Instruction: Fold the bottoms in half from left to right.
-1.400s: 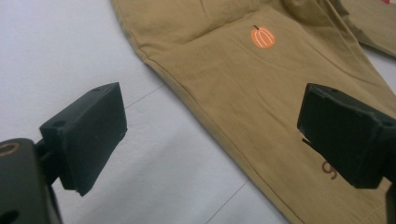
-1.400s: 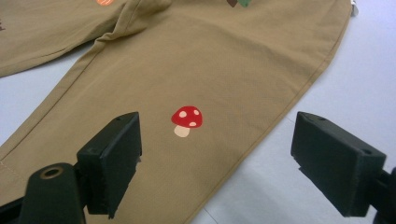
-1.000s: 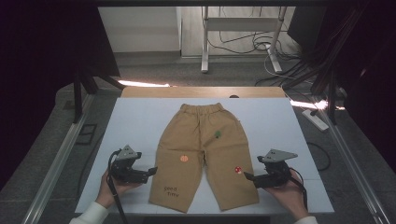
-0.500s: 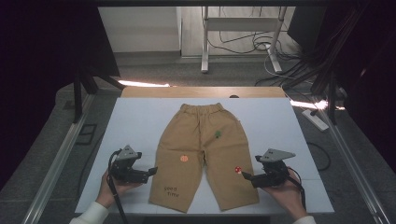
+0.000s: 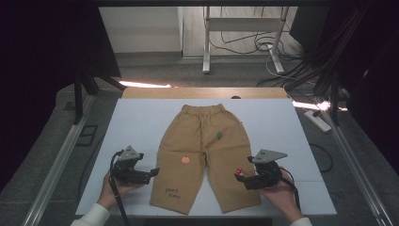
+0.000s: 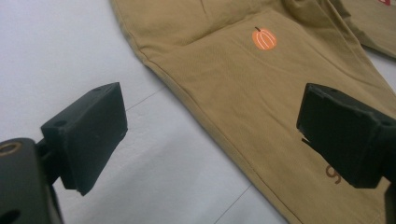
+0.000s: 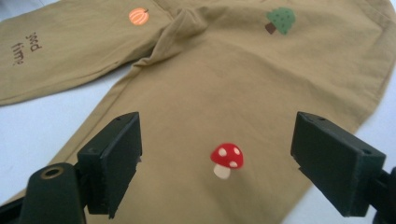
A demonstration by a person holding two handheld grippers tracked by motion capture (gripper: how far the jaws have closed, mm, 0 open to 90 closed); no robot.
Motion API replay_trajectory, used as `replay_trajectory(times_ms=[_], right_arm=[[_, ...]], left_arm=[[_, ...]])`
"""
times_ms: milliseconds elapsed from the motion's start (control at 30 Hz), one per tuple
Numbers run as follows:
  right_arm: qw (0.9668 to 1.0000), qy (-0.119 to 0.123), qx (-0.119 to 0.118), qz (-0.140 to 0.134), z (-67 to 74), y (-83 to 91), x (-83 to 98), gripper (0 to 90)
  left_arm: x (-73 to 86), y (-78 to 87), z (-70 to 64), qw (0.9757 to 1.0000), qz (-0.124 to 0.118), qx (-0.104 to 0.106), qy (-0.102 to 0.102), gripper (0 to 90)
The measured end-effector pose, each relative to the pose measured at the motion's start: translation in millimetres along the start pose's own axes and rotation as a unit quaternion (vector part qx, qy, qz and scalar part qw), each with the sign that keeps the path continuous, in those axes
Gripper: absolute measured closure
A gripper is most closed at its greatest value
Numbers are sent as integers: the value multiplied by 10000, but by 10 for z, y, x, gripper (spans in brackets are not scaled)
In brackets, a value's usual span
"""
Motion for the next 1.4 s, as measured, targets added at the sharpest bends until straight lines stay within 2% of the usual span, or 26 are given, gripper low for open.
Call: replay_trajectory(times_ms=[167,367,500,600,800,1133,1400], right_arm=[[10000,-14,-5,79,16,-75,-41,179],[9998,87,-31,188,64,-141,-103,178],[9991,358,12,208,95,-172,-147,149],[9993,260,-120,226,107,-197,-178,138],[9987,369,-233,275,209,-281,-232,144],[9979,354,-450,306,329,-429,-320,152],[9978,375,-485,250,432,-524,-375,155]], left_arm=[[-5,-8,4,10000,-4,10,-2,85],[-10,-18,1,10000,27,9,-30,85],[-10,-21,-4,10000,31,2,-18,85],[-11,-25,-2,10000,32,-7,-23,85],[-12,-23,2,10000,25,-21,-10,85],[-13,-24,12,10000,30,-37,-24,84],[-22,-23,19,10000,-5,-53,-1,85]])
Point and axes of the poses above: each handheld gripper's, and its own axes: y roughly backward along the jaws, x roughly out of its underside, z roughly to its left, the point moved 2 cm from there along -y, roughly forward along the jaws, and after that the axes turned 8 degrees about -z, right-handed, at the moved point
